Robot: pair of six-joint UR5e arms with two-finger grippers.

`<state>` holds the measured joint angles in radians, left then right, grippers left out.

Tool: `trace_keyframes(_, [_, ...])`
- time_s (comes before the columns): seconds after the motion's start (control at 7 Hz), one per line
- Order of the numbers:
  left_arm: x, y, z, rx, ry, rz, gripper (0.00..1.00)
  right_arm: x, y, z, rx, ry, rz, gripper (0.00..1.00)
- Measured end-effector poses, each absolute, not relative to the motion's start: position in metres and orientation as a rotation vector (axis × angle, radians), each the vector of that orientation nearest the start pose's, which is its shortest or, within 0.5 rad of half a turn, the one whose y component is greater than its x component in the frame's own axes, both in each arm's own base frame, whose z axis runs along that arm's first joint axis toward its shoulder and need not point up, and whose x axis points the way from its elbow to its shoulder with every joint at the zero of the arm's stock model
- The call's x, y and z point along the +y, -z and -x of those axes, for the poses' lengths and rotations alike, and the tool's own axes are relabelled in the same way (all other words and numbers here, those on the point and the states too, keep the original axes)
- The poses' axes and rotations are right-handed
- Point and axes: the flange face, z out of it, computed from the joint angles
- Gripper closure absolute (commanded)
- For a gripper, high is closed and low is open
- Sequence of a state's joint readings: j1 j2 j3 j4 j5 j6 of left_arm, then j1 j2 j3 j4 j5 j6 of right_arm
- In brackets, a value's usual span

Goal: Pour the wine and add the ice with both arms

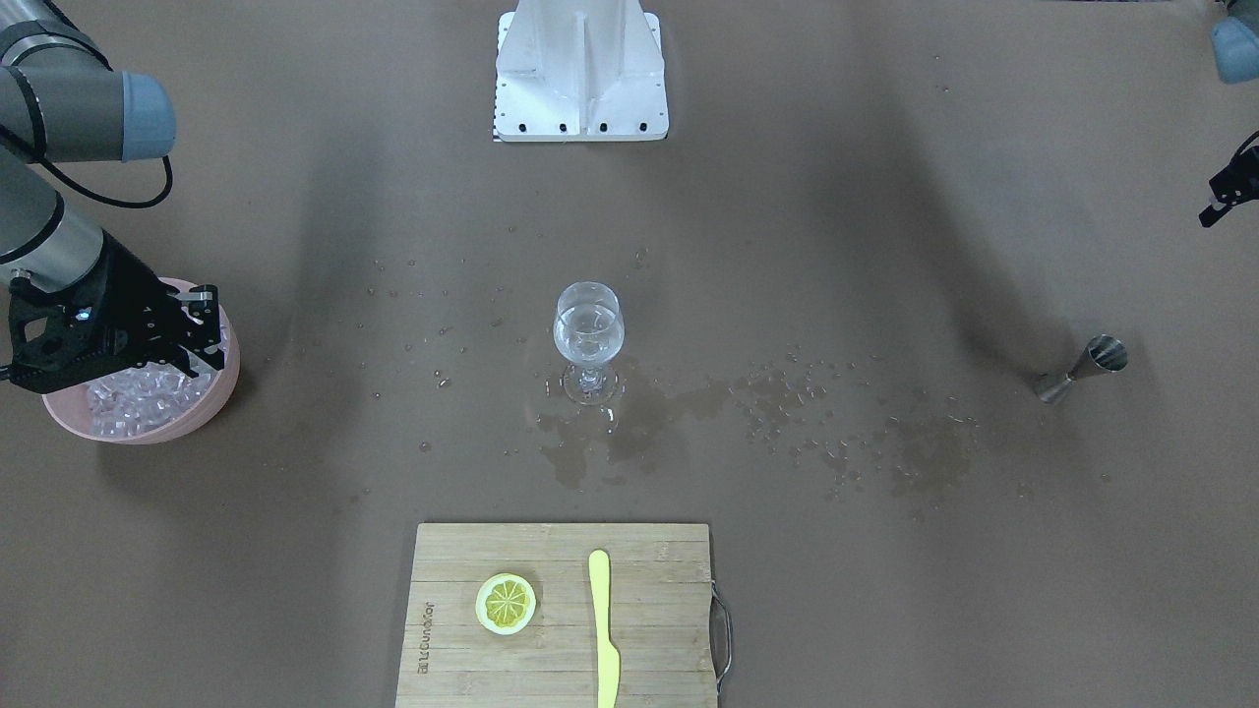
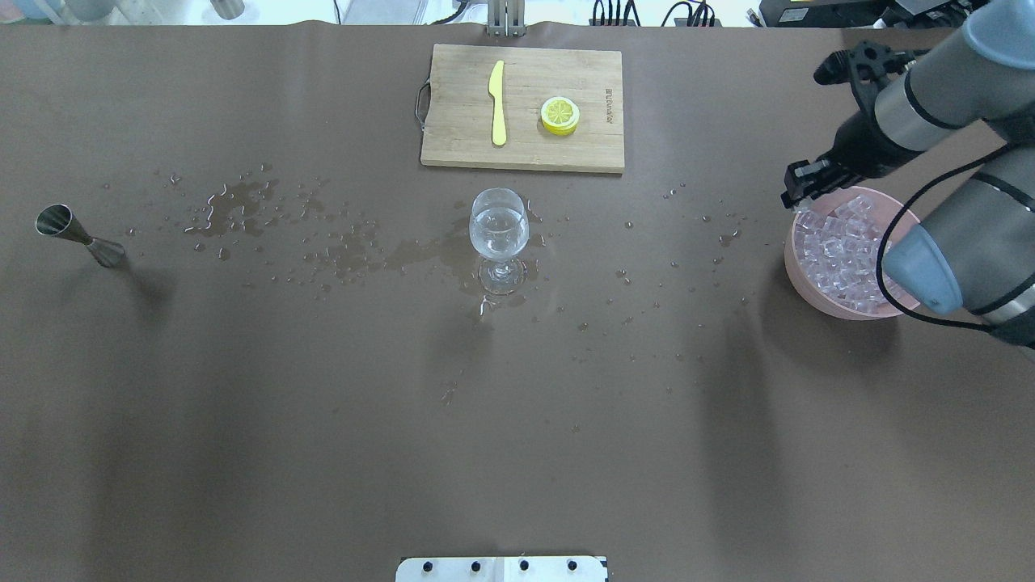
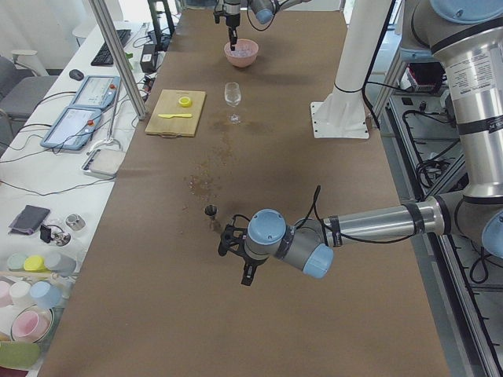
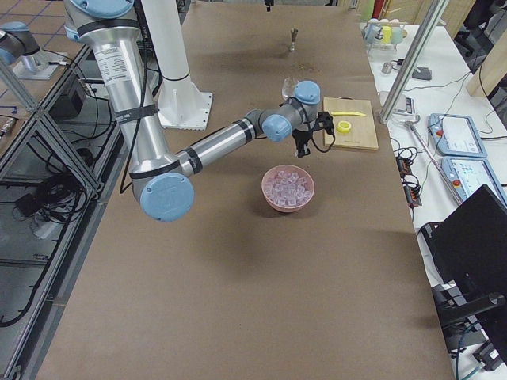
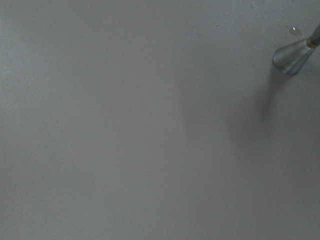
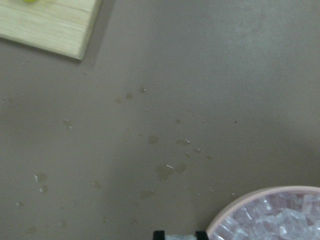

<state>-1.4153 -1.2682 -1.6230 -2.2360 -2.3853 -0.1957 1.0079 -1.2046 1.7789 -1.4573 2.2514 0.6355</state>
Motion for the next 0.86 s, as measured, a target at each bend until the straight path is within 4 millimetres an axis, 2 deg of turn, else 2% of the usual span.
trace_keyframes(0.14, [-0.377, -0.69, 0.003, 0.86, -0.128, -0.241, 0.02, -0.56, -0.281, 0.285, -0.946, 0.093, -0.154, 1.0])
trace_keyframes(0.29, [-0.378, -0.691, 0.002, 0.86, -0.127, -0.238, 0.02, -0.554, -0.227, 0.319, -0.976, 0.028, -0.135, 1.0])
trace_keyframes(0.57, [-0.379, -0.692, 0.002, 0.859, -0.126, -0.237, 0.02, -0.538, -0.127, 0.401, -1.019, -0.096, -0.121, 1.0])
trace_keyframes(0.71, [-0.38, -0.692, 0.002, 0.859, -0.126, -0.236, 0.02, -0.532, -0.095, 0.431, -1.031, -0.133, -0.109, 1.0])
trace_keyframes(0.86, [-0.38, -0.692, 0.002, 0.86, -0.126, -0.237, 0.02, -0.523, -0.078, 0.453, -1.035, -0.155, -0.107, 1.0])
